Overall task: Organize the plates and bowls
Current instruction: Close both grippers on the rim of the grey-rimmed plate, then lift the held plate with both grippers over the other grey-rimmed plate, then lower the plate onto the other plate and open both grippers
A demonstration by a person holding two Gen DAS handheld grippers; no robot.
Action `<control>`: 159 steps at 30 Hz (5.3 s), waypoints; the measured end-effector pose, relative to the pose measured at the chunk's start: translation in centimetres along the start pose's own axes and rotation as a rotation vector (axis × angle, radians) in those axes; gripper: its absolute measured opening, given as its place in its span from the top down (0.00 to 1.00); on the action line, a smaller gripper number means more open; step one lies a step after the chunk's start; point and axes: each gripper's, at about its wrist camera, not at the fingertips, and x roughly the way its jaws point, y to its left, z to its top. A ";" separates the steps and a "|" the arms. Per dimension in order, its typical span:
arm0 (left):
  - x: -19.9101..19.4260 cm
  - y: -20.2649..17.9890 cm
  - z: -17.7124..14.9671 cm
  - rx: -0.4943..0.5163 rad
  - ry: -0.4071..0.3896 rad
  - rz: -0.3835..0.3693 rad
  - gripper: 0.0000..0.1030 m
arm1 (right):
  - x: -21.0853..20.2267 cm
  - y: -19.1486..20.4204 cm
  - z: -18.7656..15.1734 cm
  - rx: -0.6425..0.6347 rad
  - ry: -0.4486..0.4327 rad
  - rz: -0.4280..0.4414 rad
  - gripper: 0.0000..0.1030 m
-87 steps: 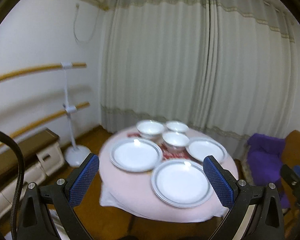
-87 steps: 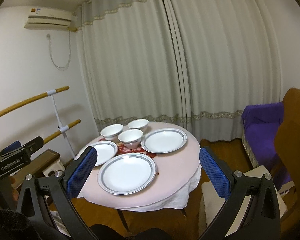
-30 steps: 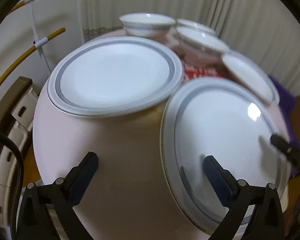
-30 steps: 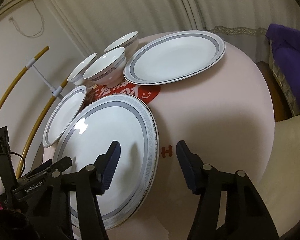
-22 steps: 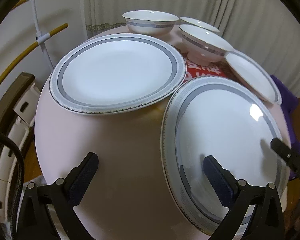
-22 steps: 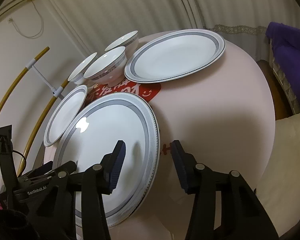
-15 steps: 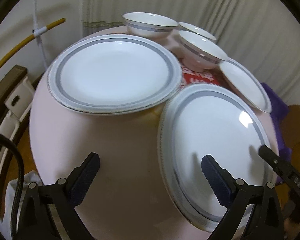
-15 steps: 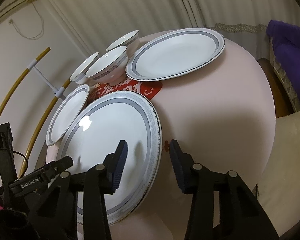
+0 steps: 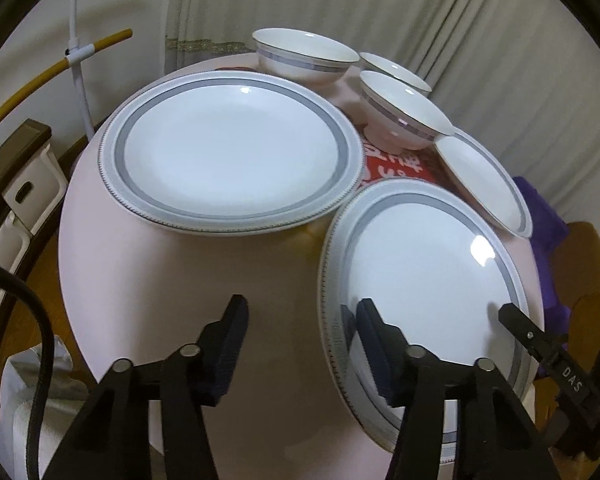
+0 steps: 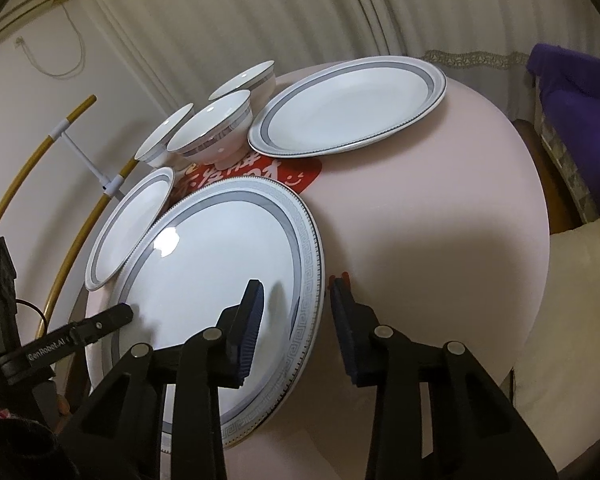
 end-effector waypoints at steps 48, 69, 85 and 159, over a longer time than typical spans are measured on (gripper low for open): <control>-1.3 -1.1 -0.3 0.073 -0.053 -0.091 0.86 | -1.3 -0.5 -0.5 0.074 -0.004 0.037 0.87; -5.7 0.6 0.2 0.068 -0.163 -0.094 0.86 | -2.9 2.4 1.1 0.016 -0.056 0.055 0.86; -6.8 8.0 2.6 -0.047 -0.204 -0.002 0.86 | 3.0 10.4 4.1 -0.120 -0.001 0.125 0.86; 0.0 12.4 8.0 -0.082 -0.140 0.057 0.84 | 8.7 16.2 3.8 -0.122 0.074 0.025 0.78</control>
